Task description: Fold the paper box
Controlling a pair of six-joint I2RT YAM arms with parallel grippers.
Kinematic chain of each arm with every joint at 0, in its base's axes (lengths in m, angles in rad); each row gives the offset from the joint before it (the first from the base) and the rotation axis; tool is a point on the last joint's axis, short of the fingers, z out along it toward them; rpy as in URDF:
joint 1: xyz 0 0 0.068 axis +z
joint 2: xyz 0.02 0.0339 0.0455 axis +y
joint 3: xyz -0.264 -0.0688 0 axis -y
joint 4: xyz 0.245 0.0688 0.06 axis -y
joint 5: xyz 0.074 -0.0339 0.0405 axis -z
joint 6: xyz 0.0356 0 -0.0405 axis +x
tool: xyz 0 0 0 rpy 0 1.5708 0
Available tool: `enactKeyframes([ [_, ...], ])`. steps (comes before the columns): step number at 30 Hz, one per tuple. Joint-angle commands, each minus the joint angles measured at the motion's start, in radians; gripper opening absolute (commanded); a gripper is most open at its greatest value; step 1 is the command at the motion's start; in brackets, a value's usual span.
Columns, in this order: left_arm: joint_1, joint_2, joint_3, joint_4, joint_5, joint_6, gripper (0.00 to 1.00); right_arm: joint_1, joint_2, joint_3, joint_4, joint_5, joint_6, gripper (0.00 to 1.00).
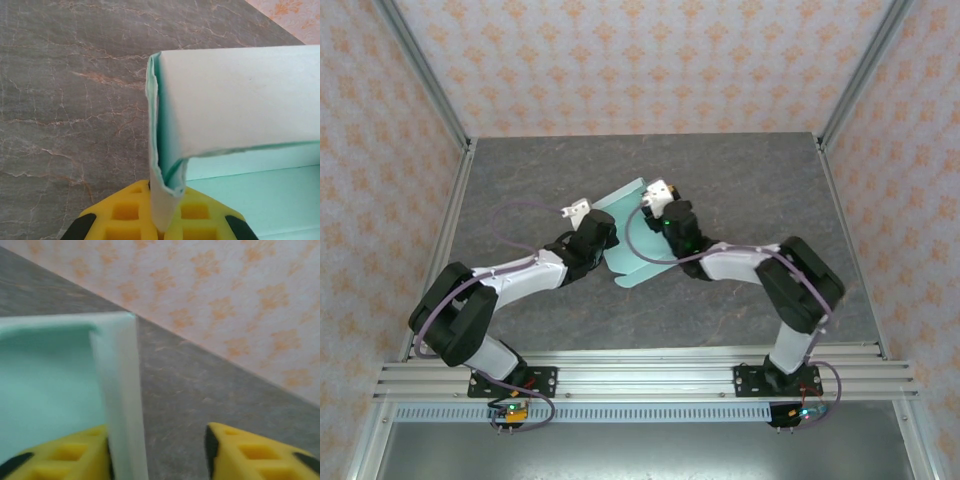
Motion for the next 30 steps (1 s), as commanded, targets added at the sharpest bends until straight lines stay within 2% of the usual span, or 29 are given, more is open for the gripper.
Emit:
enactKeyframes([
  [1,0.003,-0.048,0.039,-0.001,-0.041,0.049,0.0,-0.084,-0.172,-0.03,-0.161,-0.519,0.035,0.66],
  [2,0.003,-0.051,0.04,0.0,-0.043,0.071,0.0,-0.102,-0.213,-0.023,-0.245,-0.616,-0.009,0.68],
  [3,0.003,-0.056,0.04,0.0,-0.046,0.091,0.0,-0.111,-0.252,-0.024,-0.302,-0.65,-0.034,0.7],
  [7,0.004,-0.073,0.03,0.025,-0.029,0.163,0.0,-0.181,-0.345,-0.013,-0.444,-0.737,-0.05,0.73],
  [11,0.004,-0.094,0.003,0.083,0.03,0.245,0.0,-0.267,-0.356,0.034,-0.558,-0.822,-0.056,0.74],
  [18,0.004,-0.125,-0.008,0.075,0.044,0.265,0.0,-0.258,-0.306,0.094,-0.596,-0.773,-0.024,0.72],
  [21,0.004,-0.127,-0.019,0.105,0.061,0.29,0.0,-0.273,-0.3,0.093,-0.61,-0.843,-0.039,0.75],
  [22,0.004,-0.127,-0.022,0.119,0.079,0.309,0.0,-0.281,-0.293,0.111,-0.667,-0.908,-0.076,0.75],
  [23,0.004,-0.128,-0.027,0.134,0.096,0.352,0.0,-0.283,-0.284,0.132,-0.709,-0.922,-0.103,0.75],
  [30,0.004,-0.155,-0.091,0.285,0.237,0.53,0.0,-0.304,-0.238,0.236,-0.933,-0.95,-0.243,0.75],
])
